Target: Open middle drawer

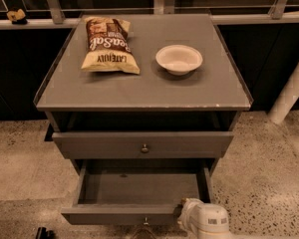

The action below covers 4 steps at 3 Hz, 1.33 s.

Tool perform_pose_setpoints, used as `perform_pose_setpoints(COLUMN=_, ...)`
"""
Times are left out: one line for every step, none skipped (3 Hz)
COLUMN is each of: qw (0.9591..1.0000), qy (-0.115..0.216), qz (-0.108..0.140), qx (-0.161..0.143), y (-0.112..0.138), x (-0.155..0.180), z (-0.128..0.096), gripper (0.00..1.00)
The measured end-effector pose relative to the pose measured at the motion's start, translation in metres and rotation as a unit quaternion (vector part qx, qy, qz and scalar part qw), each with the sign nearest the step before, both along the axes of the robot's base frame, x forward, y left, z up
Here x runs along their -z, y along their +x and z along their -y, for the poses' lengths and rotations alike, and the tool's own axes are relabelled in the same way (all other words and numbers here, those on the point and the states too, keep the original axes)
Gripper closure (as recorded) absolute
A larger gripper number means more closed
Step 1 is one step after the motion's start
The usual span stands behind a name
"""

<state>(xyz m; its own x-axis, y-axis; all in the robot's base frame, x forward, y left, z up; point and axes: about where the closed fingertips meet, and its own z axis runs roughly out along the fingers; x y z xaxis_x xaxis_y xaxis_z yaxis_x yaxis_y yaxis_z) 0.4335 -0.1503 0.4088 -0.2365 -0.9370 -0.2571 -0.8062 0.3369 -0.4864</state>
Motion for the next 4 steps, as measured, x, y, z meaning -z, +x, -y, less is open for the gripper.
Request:
perform_pose_setpoints(qw=1.0, qy=0.0, qz=0.0, qx=0.0, y=0.0, x=0.0, z=0.0, gripper=1.0)
perform_pose_setpoints(qw=1.0, qy=-0.001, qz=-0.003, qx=-0.002, y=-0.009, x=0.002, z=0.002, gripper=1.0)
perform_pose_setpoints(qw=1.0, qy=-0.001, qz=-0.003, qx=-0.002, y=-0.009, x=0.001, z=0.002, gripper=1.0)
perform_pose_setpoints(qw=1.0, qy=-0.001, qz=-0.006, qx=-0.002, y=-0.016, x=0.002, z=0.003, gripper=1.0)
